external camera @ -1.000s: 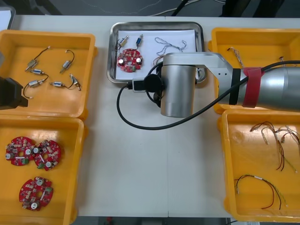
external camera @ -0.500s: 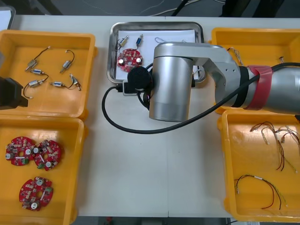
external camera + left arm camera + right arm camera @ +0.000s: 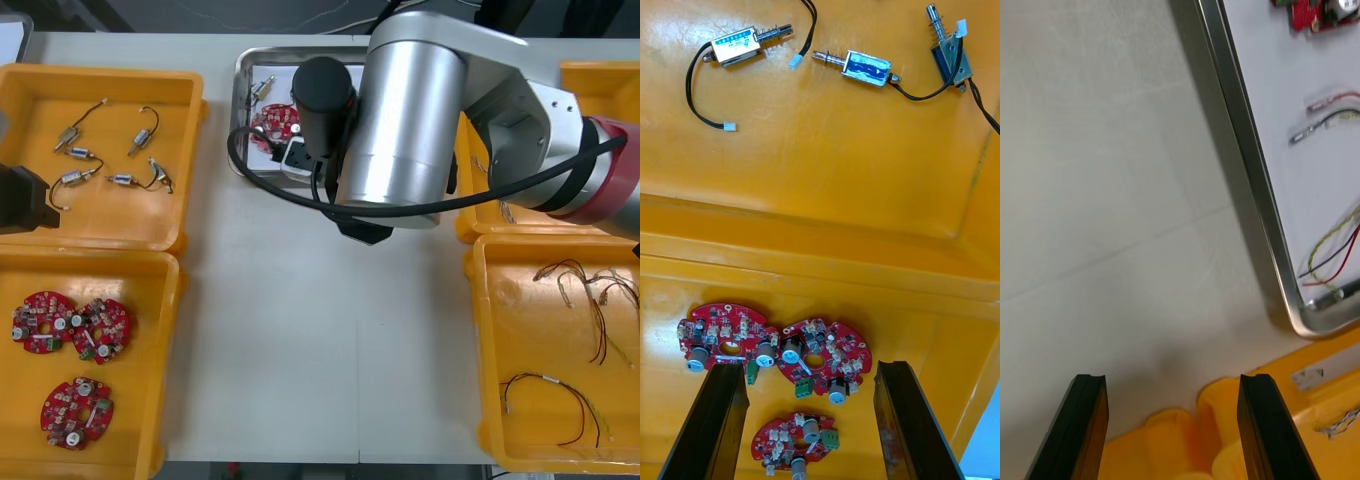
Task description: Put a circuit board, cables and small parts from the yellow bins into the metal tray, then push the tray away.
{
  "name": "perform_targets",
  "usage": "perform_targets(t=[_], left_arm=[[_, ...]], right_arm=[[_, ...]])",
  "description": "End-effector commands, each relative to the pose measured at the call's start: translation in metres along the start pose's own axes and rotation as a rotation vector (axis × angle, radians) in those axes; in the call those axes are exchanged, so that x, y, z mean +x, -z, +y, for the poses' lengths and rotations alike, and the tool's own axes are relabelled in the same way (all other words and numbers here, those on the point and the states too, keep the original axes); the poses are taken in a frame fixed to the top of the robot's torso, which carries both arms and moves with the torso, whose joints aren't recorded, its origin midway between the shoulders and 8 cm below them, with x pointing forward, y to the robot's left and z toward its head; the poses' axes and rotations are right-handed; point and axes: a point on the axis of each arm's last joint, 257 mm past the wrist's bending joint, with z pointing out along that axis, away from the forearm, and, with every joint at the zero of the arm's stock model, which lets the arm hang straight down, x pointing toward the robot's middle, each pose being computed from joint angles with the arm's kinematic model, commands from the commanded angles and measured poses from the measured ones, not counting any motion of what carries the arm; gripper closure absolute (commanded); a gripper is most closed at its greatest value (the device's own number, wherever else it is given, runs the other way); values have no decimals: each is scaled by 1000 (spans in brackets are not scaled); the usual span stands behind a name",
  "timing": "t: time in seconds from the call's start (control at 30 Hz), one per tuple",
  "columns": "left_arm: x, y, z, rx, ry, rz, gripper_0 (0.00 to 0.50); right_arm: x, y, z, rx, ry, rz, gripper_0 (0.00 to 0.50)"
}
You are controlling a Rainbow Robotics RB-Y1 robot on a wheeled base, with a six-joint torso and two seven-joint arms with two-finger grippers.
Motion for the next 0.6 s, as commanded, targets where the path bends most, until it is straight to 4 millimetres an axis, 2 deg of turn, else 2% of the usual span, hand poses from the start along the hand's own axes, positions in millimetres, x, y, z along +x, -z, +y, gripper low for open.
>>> perform_targets(t=[0.03, 0.33, 0.6], left_arm=[[-5, 14, 16, -42, -96, -21, 0], [-5, 14, 16, -42, -96, -21, 0], [-5, 14, 16, -42, -96, -21, 0]], right_arm=[[30, 19, -21, -19, -196, 7, 0], [107, 38, -43, -42, -465, 88, 0], [154, 51, -57, -56, -730, 85, 0]])
